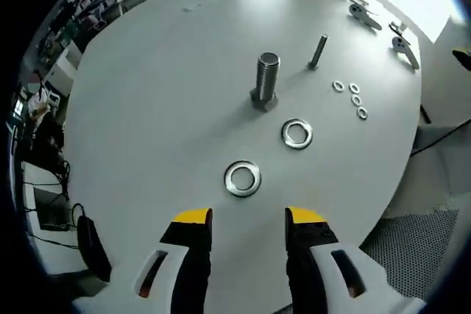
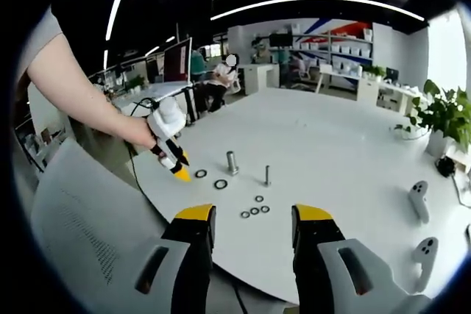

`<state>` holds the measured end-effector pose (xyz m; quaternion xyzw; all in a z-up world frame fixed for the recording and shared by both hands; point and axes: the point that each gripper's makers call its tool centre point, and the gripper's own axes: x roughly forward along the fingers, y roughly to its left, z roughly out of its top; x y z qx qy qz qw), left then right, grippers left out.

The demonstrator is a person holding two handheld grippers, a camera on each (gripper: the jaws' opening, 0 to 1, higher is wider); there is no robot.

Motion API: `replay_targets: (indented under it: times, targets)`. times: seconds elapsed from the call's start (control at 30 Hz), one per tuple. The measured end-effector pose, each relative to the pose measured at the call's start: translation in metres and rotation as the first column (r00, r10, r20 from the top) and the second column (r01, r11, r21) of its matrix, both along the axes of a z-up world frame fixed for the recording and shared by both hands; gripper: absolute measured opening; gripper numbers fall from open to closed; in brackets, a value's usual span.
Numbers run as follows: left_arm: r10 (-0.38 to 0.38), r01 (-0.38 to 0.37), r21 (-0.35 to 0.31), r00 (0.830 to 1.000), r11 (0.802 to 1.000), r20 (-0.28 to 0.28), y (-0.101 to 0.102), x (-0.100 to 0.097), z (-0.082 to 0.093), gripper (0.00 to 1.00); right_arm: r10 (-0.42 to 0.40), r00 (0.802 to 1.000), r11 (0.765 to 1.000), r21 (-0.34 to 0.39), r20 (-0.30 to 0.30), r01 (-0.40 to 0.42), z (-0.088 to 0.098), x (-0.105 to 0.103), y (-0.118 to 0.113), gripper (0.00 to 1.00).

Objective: Place the washer onto the threaded stud by aligning its center hole with the stud, sliding it down to the base, and recovering from edge contact or off-axis alignment until the washer reaches the visible bottom stop.

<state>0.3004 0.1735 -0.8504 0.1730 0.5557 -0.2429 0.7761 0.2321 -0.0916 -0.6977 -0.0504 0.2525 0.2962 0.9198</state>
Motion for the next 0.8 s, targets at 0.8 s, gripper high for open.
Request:
replay_targets:
  times: [0.8]
  targets:
    - [-0.017, 0.031, 0.097, 0.989, 0.995, -0.145, -0.014, 0.019, -0.019, 0.38, -0.005, 1.0, 1.0, 0.007, -0.009, 0.005, -0.001, 0.0, -0.001, 0.42]
